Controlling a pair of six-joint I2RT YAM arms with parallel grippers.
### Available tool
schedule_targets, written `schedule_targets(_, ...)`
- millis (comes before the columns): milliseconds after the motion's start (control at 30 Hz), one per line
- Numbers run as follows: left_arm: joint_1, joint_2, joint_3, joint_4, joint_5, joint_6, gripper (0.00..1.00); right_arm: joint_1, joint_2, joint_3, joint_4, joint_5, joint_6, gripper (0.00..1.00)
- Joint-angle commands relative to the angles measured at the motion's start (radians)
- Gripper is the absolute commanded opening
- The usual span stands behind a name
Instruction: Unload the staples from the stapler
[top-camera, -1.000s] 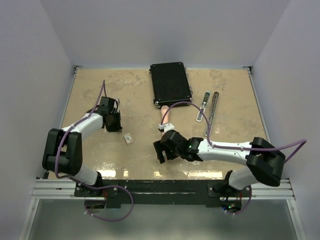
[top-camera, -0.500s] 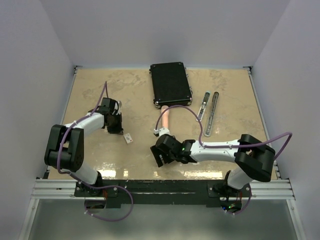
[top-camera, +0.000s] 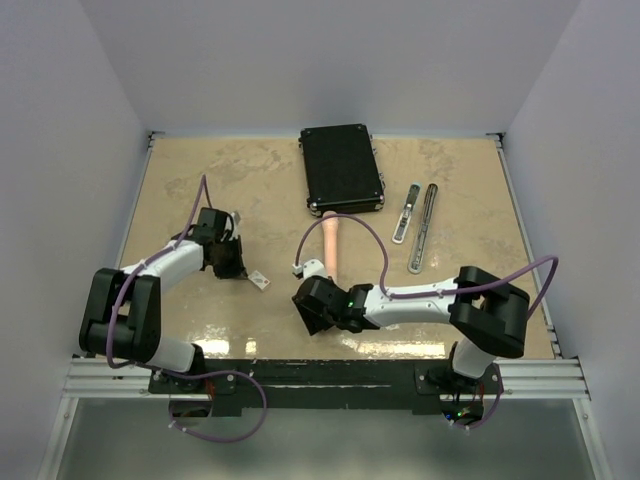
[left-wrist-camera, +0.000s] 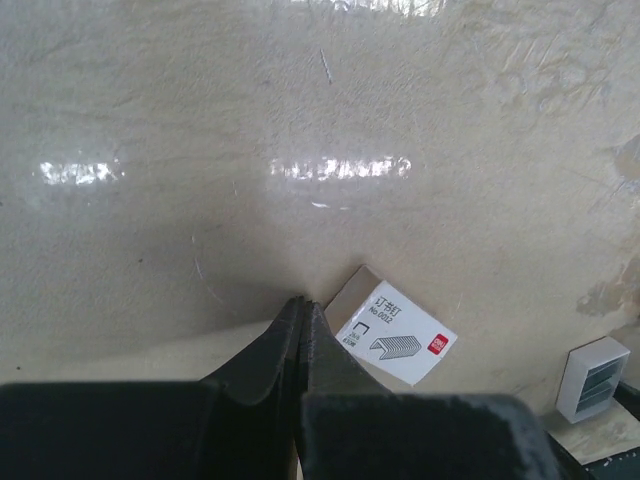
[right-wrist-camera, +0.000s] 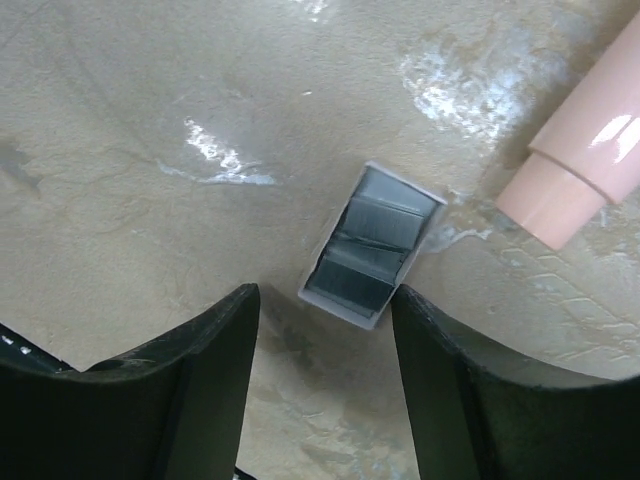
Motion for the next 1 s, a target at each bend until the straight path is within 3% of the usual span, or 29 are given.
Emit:
schedule_targets(0, 0.005, -0.096, -0.02, 0.014, -0.021, -0.048, 0.0, 0.039, 0.034, 0.028, 0.014, 0.022, 0.025, 0.58)
schedule_targets(233, 0.017, -0.101, 0.099, -0.054, -0.122, 0.02, 0.03, 0.047, 0.054, 0.042, -0.035, 0.067, 0.081, 0.54)
schedule_targets(433, 0.022, -0.085, 0.19, -0.035, -0.151, 0.067, 0.03, 0.047, 0.054, 0.072, -0.081, 0.072, 0.215, 0.66)
schedule_targets(967, 0.022, -0.111, 0.124, 0.02, -0.085, 0.105, 0.03, 0.045, 0.278, 0.265, -0.138, 0.136, 0.161, 0.76)
